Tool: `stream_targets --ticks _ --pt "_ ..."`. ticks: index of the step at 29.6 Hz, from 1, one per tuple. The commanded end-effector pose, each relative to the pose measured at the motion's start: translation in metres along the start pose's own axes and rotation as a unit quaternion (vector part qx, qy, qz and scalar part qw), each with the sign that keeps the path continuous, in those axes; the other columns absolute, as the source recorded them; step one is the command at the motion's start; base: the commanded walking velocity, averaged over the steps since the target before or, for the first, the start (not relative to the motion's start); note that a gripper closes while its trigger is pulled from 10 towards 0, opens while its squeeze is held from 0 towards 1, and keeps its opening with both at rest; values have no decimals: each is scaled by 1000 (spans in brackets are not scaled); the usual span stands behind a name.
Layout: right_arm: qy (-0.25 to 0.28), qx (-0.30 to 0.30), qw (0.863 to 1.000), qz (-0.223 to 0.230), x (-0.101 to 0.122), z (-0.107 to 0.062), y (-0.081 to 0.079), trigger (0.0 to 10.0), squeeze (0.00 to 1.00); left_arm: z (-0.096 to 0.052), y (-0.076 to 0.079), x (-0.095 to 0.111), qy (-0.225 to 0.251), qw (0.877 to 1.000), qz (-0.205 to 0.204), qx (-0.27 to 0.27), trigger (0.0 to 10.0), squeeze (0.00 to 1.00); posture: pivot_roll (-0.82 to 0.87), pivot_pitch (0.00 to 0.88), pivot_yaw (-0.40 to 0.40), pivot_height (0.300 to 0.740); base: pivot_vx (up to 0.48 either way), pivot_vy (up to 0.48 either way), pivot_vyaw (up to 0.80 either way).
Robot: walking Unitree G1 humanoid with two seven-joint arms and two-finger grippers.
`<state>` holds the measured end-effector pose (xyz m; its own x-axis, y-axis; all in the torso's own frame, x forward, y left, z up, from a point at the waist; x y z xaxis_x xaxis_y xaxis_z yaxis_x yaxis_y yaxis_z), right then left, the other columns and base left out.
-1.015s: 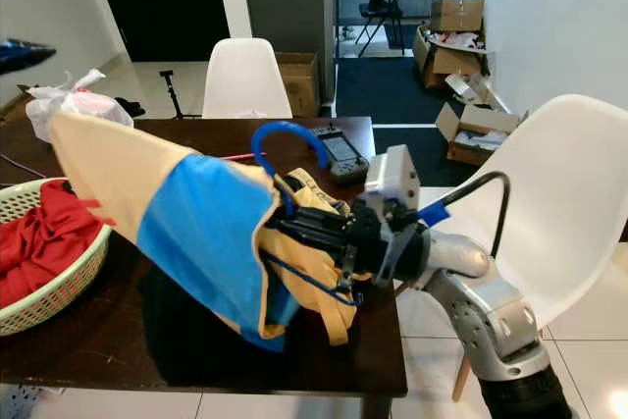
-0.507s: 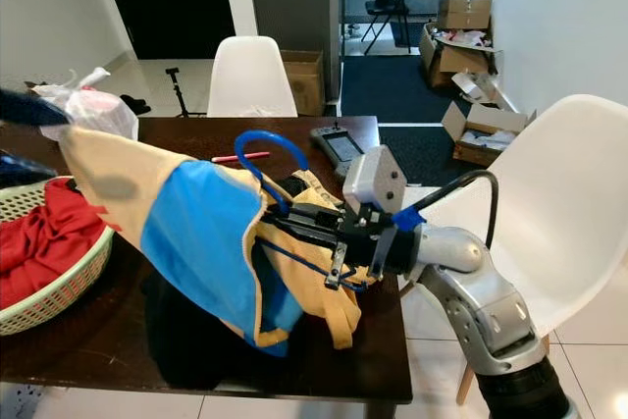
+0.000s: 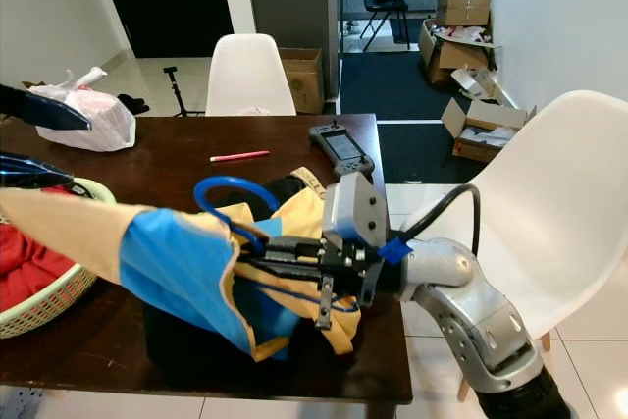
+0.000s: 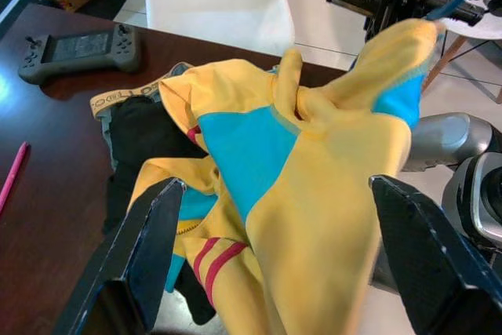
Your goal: Hang hanger
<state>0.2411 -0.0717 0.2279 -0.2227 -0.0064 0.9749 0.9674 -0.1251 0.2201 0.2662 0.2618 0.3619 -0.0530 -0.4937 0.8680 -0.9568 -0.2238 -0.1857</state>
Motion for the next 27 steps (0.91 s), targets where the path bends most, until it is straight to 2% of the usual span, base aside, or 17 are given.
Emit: stream_targets --ticks 1,5,7,22,24,25,27 --pt "6 25 1000 -1 3 5 -9 10000 0 2 3 0 -4 1000 -4 -20 10000 0 135 0 85 740 0 0 0" --pt "6 28 1000 0 3 5 -10 10000 0 7 8 -5 -10 999 -19 -43 10000 0 134 0 87 740 0 0 0" --pt "5 26 1000 0 2 5 -10 10000 0 10 17 -6 -5 997 -40 -72 10000 0 134 0 87 740 0 0 0" --pt "5 23 1000 0 3 4 -8 10000 0 11 29 -10 -14 993 -59 -101 10000 0 139 0 82 740 0 0 0" --pt "6 21 1000 0 3 4 -7 10000 0 13 31 -23 -51 991 -65 -104 10000 0 139 1 81 740 0 0 0" --pt "7 19 1000 -1 3 4 -7 10000 0 14 32 -30 -66 990 -70 -105 7882 0 139 1 81 740 0 0 0" --pt "7 19 1000 -1 3 4 -7 10000 0 15 33 -34 -76 989 -73 -106 7882 0 138 1 81 740 0 0 0"
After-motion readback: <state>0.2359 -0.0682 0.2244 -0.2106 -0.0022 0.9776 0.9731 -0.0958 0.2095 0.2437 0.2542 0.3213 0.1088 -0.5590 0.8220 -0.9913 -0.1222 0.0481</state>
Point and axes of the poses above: a point about 5 cm out from each wrist's last joint towards the gripper, its own z axis pointing out of the wrist towards the gripper, its own x axis along the axis of the wrist's last joint, y = z × x, the point moved 2 cm from there along z, pointing out of the wrist towards the gripper, and after that the axes turned 1 degree about z, right-handed, at the moved point
